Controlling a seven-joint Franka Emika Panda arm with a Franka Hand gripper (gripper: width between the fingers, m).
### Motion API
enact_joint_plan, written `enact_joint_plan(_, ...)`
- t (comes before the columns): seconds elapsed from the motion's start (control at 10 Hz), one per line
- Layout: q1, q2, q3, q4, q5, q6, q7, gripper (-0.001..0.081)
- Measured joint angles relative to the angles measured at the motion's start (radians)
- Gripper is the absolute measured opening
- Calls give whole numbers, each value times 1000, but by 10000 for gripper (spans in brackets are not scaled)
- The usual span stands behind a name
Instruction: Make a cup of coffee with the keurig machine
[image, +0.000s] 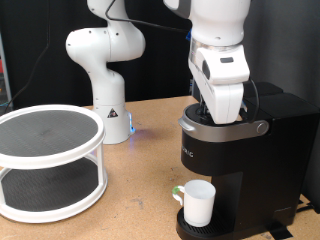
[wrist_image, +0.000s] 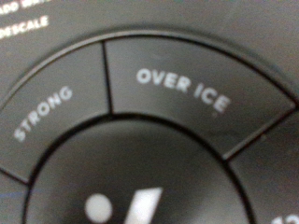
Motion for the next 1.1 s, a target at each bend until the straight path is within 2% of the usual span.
enact_joint_plan(0.8, 1, -1, 4, -1, -16, 0, 2, 2)
enact_joint_plan(1.0, 0, -17, 4, -29, 15, 67, -12, 2)
enact_joint_plan(1.1, 0, -29, 4, -52, 61, 116, -40, 2)
